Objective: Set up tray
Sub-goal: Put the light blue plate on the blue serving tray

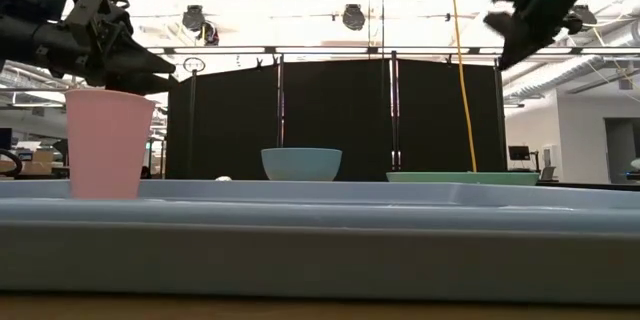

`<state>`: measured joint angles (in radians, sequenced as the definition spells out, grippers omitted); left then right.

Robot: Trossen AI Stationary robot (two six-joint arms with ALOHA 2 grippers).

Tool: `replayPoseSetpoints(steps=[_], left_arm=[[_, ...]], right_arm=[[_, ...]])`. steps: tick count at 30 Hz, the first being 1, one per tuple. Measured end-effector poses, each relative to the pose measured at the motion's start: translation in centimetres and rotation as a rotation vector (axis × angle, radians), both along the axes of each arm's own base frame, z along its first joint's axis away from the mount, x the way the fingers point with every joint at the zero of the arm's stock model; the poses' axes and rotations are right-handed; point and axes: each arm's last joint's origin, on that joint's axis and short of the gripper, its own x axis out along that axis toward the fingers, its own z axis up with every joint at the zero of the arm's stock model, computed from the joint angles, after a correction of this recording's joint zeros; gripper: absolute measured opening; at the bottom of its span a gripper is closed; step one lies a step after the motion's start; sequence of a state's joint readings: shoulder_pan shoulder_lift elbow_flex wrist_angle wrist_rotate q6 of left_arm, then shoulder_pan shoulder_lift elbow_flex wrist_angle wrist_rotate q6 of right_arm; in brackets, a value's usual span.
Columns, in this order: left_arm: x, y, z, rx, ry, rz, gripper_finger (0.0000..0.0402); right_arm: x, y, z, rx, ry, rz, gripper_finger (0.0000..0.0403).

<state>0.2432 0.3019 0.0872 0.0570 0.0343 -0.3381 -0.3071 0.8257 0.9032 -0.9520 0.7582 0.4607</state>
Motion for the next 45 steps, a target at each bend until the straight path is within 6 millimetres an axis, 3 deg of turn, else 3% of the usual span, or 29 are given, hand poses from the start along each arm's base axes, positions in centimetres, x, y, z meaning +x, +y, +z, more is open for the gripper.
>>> replayPoseSetpoints(steps=[5,12,18,23,26,34,40,45], left_arm=[[0.0,-0.1,0.0,0.011,0.003,-0.033,0.0184],[0.0,-0.2,0.0,0.013,0.003,-0.059,0.0184],[0.0,-0.2,0.0,0.015,0.005,-0.067,0.0184],[0.0,-0.2,0.0,0.018,0.003,-0.079,0.0184],[0.0,-0.2,0.0,0.02,0.003,-0.086,0.0184],[0.0,-0.3,0.0,0.019,0.003,-0.103,0.0184],[0.0,-0.3,0.0,0.024,0.004,-0.105,0.0184],[0.0,-0.3,0.0,0.024,0.004,-0.104,0.0184]], right_arm=[[0.3,-4.4,-1.7,0.12,0.198,-0.167,0.0052],[-1.5,-8.9,-5.0,0.271,0.063,-0.215,0.0049],[-1.3,-8.6,-5.4,0.312,-0.008,-0.161,0.0049],[-2.2,-8.2,-8.4,0.431,0.007,-0.172,0.0049],[-1.8,-8.0,-9.1,0.365,-0.008,-0.171,0.0047],[-2.5,-7.1,-11.6,0.407,0.005,-0.224,0.0037],[-3.5,-6.5,-13.9,0.433,0.032,-0.272,0.0069],[-3.7,-6.4,-14.4,0.434,0.013,-0.29,0.0109]])
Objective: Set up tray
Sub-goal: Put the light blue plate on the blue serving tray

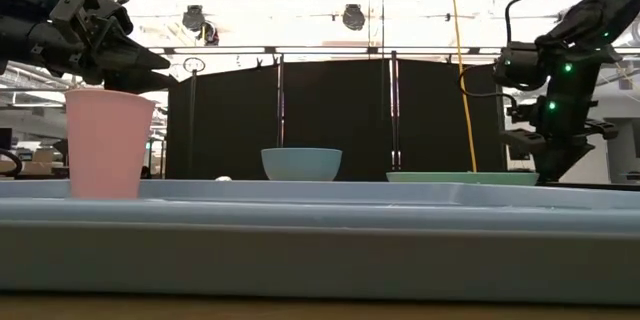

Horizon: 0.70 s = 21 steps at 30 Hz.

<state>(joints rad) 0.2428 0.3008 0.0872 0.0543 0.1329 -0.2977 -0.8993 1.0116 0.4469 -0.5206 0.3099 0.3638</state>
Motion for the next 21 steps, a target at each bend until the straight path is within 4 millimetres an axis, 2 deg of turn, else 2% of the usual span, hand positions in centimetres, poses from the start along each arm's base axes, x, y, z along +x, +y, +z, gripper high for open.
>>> replayPoseSetpoints(steps=[7,15,21], left_arm=[[0.0,0.0,0.0,0.0,0.0,0.0,0.0184],[0.0,0.0,0.0,-0.001,0.001,0.0,0.0184],[0.0,0.0,0.0,-0.001,0.001,0.0,0.0184]], right_arm=[[0.0,-0.2,0.9,0.003,0.005,-0.025,0.0143],[-0.4,-0.6,1.8,0.006,0.031,-0.068,0.014],[0.0,-0.8,2.0,0.022,-0.076,-0.057,0.0144]])
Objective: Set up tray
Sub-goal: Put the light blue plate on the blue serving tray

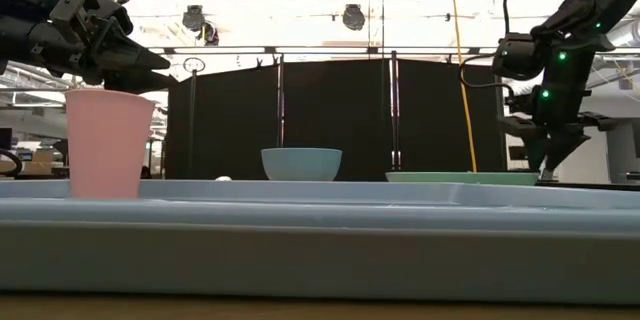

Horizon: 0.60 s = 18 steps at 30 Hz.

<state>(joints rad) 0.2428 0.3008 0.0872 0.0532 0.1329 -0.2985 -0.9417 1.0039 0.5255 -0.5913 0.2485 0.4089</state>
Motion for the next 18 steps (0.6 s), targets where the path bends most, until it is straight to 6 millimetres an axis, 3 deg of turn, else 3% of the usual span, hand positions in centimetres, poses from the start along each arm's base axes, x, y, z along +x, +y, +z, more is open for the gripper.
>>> replayPoseSetpoints(steps=[12,18], left_arm=[[0.0,0.0,0.0,0.0,0.0,0.0,0.0184],[0.0,0.0,0.0,0.0,0.0,0.0,0.0184]], right_arm=[[0.4,-0.2,0.0,-0.013,-0.087,-0.028,0.0143],[0.1,0.2,-1.9,-0.037,-0.112,-0.036,0.0144]])
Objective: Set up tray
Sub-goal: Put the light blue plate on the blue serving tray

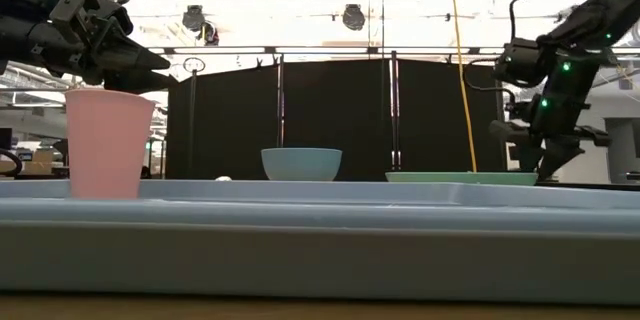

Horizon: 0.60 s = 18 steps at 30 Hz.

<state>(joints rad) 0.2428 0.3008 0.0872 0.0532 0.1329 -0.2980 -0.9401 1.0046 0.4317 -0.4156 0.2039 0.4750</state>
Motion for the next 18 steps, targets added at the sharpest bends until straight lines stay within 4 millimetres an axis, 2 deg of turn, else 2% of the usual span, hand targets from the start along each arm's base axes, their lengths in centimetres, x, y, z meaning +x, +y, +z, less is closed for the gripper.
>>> replayPoseSetpoints(steps=[5,10,13,16,18], left_arm=[[0.0,0.0,0.0,0.0,0.0,0.0,0.0184],[0.0,0.0,0.0,-0.004,-0.001,0.001,0.0184],[0.0,0.0,0.0,-0.01,-0.002,0.002,0.0184],[0.0,0.0,0.0,-0.01,-0.003,0.002,0.0184],[0.0,0.0,0.0,-0.01,-0.003,0.003,0.0184]], right_arm=[[-0.2,0.4,-1.6,-0.023,-0.057,0.005,0.0142],[-0.1,0.5,-2.4,-0.052,-0.138,0.009,0.0121],[0.0,0.6,-2.6,-0.074,-0.159,0.017,0.0088],[0.2,0.5,-2.5,-0.101,-0.174,0.037,0.0028],[0.4,0.5,-2.4,-0.114,-0.186,0.066,0.0013]])
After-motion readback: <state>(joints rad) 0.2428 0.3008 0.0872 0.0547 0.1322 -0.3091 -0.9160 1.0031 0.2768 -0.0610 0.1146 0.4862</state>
